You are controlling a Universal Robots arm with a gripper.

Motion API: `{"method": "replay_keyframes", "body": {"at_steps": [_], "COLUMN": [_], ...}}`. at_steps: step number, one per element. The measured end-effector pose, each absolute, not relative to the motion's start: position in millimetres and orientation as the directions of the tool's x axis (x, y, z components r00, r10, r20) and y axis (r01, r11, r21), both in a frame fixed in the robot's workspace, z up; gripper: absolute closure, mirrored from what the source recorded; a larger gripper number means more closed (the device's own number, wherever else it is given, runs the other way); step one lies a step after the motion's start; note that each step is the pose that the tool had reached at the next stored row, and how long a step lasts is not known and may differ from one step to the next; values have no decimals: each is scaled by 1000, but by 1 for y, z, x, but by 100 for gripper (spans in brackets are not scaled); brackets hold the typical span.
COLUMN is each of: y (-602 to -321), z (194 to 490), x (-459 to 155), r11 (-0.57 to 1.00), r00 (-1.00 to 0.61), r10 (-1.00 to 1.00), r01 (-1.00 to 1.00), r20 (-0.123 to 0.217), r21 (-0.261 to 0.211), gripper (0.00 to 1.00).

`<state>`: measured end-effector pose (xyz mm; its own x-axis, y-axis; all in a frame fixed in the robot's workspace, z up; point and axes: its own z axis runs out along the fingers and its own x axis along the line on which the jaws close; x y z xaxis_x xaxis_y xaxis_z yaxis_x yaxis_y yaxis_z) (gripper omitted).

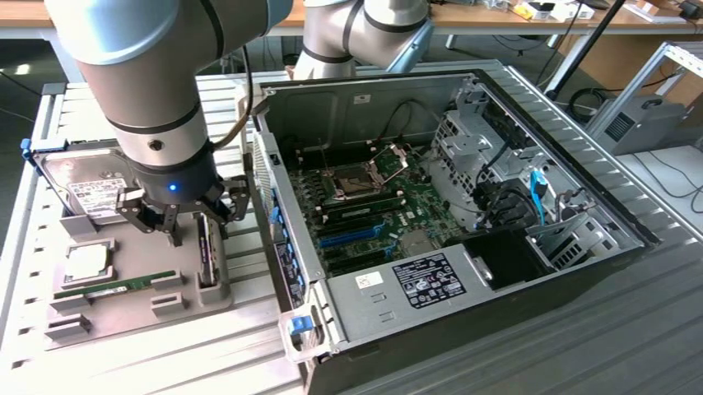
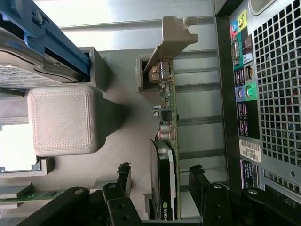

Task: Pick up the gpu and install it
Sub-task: 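Pick up the gpu and move the gpu toward the slot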

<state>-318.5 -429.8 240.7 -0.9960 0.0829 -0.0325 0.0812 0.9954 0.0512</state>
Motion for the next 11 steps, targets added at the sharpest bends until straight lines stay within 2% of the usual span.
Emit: {"method": "replay_keyframes", "body": {"at_steps": [5,7,9,10,11], "y": [-430,-430,-430,-430,-430], "z": [241,241,241,241,241], "x": [-319,-319,-319,-319,-319], "r11": [995,995,995,995,995], "r00": [-996,-996,-996,-996,-996], "r10": [83,83,83,83,83], "r01": [81,81,81,81,81], "r20": [-33,-33,-33,-33,-33], "r21": [51,51,51,51,51], "gripper": [40,53,53,59,59]}}
